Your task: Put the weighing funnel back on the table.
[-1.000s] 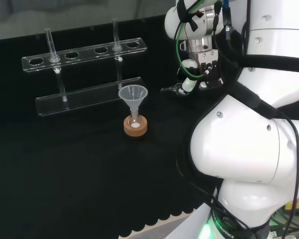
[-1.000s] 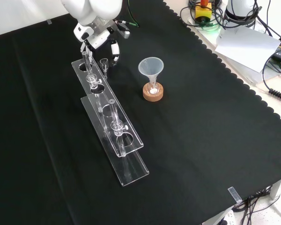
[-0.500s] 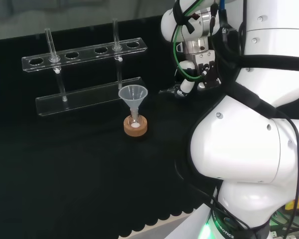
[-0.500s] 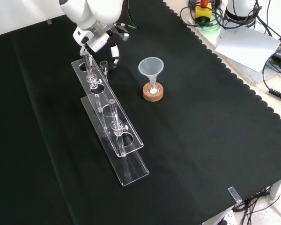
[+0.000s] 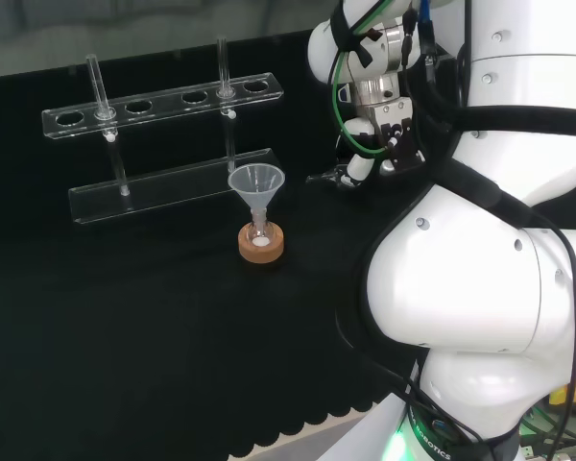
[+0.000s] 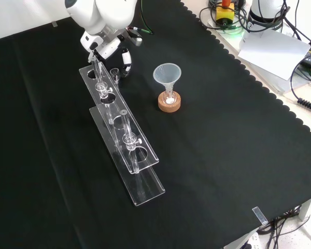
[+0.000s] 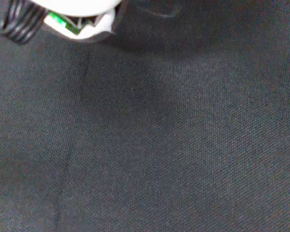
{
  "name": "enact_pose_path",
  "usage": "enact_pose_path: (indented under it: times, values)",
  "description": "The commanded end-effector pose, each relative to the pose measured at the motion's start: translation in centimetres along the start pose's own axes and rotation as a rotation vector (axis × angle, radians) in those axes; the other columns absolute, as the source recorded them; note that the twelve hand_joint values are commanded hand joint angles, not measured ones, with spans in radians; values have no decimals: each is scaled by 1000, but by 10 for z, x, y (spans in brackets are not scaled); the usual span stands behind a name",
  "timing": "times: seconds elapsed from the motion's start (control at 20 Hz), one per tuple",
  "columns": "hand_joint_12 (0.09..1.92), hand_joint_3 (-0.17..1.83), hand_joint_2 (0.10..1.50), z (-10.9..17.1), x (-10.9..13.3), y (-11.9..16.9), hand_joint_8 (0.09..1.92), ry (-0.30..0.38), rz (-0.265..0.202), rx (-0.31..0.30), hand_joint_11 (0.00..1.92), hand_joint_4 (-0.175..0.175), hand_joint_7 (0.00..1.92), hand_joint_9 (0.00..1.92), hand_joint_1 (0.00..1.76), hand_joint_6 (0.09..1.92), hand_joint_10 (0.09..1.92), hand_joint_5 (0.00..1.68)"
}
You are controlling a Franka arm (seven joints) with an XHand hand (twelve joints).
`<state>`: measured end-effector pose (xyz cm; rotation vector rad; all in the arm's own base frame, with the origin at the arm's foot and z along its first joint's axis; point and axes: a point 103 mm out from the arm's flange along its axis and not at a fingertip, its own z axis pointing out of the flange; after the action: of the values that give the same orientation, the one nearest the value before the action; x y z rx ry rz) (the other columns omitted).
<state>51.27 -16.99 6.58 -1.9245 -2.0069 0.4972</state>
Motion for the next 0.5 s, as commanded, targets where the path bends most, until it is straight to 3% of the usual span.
enact_pose_path:
  times: [0.05,0.15,0.25,0.35,0.5]
  values:
    - [1300,450,826,-2,1,0,690,-18,-14,0,376,132,471,715,999,950,526,965]
    - [1319,484,775,-2,3,-1,691,-37,-26,20,311,52,343,610,927,897,569,738]
    - [1349,549,724,-2,6,-1,664,-93,-36,67,190,2,184,456,888,705,602,484]
    - [1362,583,701,-4,5,-3,613,-94,-32,77,71,-17,66,306,861,466,627,361]
    - [1259,580,695,-9,5,-10,369,-84,-31,63,8,-24,7,127,836,197,632,285]
